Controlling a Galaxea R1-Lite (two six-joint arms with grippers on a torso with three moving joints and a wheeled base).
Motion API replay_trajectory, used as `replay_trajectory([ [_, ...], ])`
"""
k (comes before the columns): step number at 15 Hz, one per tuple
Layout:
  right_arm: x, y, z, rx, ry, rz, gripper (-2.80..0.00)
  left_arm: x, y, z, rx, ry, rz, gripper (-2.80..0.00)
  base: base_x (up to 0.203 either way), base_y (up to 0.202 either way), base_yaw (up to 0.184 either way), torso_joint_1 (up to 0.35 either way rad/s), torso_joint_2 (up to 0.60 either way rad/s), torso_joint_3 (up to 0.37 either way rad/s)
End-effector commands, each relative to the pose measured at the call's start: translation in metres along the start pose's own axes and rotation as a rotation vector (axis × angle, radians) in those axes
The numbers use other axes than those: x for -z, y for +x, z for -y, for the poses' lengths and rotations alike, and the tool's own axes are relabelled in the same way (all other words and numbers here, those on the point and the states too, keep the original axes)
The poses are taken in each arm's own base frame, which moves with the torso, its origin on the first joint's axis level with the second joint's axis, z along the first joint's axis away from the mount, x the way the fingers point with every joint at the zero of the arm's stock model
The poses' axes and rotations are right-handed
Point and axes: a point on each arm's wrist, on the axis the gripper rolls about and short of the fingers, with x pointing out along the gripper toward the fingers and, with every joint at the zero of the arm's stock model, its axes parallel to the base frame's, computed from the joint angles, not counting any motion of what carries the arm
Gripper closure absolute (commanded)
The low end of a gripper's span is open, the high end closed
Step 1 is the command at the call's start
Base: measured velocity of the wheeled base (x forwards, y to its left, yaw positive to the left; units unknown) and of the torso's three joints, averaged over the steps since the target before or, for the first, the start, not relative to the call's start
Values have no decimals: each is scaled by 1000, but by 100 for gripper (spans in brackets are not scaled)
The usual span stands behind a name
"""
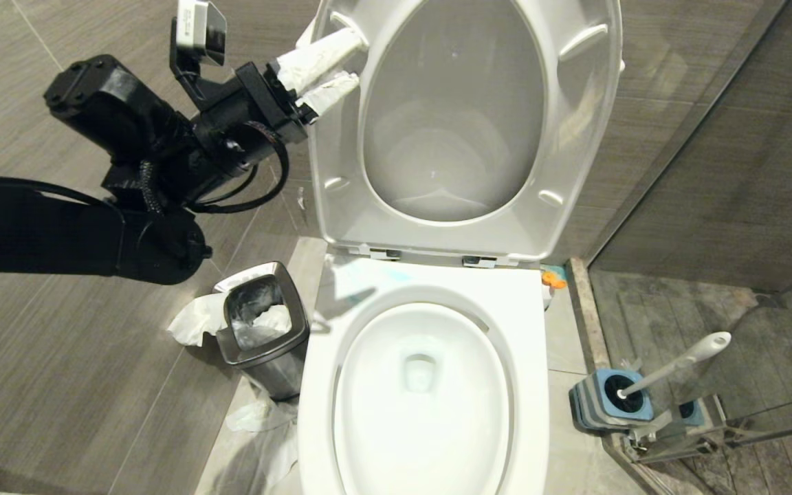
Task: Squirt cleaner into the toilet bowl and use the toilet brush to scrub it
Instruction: Use the left hand to lift the toilet lid slightly
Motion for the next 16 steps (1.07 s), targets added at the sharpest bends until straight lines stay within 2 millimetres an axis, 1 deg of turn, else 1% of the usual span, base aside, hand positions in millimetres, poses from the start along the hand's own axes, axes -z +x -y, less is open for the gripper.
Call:
replay_trajectory([
  [1, 0, 0, 0, 0, 0, -2, 0, 28, 5, -38, -24, 40, -34, -280, 0, 0, 0, 0, 0, 0],
  [4, 0, 0, 0, 0, 0, -2, 0, 40, 5, -54, -84, 111, -30, -280, 0, 0, 0, 0, 0, 0],
  [6, 0, 0, 0, 0, 0, -2, 0, 45, 5, -59, -137, 154, -17, -280, 0, 0, 0, 0, 0, 0],
  [8, 0, 0, 0, 0, 0, -2, 0, 45, 3, -61, -175, 155, -1, -280, 0, 0, 0, 0, 0, 0],
  [10, 0, 0, 0, 0, 0, -2, 0, 37, 2, -57, -186, 164, 20, -280, 0, 0, 0, 0, 0, 0],
  [11, 0, 0, 0, 0, 0, -1, 0, 26, 1, -50, -181, 166, 36, -280, 0, 0, 0, 0, 0, 0],
  [13, 0, 0, 0, 0, 0, -2, 0, 1, 0, -28, -158, 89, 74, -280, 0, 0, 0, 0, 0, 0],
  [14, 0, 0, 0, 0, 0, -2, 0, -10, -3, -14, -146, 41, 89, -280, 0, 0, 0, 0, 0, 0],
  [16, 0, 0, 0, 0, 0, -2, 0, -35, -9, 21, -104, -86, 106, -280, 0, 0, 0, 0, 0, 0],
])
